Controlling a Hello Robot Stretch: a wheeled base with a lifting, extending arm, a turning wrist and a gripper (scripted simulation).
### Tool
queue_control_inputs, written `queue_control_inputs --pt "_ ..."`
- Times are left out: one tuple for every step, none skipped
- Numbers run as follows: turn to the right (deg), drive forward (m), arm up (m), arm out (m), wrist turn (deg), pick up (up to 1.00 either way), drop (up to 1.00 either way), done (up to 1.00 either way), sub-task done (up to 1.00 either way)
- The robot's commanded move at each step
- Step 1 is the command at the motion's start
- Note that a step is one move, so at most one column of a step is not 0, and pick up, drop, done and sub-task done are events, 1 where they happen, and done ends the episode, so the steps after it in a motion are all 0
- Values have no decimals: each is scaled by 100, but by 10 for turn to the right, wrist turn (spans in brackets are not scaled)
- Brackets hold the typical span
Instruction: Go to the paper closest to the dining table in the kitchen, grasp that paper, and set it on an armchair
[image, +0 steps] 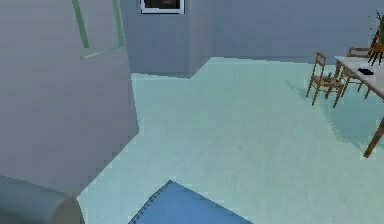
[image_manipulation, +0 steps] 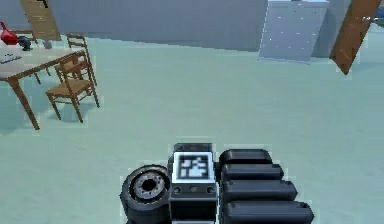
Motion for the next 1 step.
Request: queue_control_inputs --pt "-120 0 0 0 0 0 0 0 0"
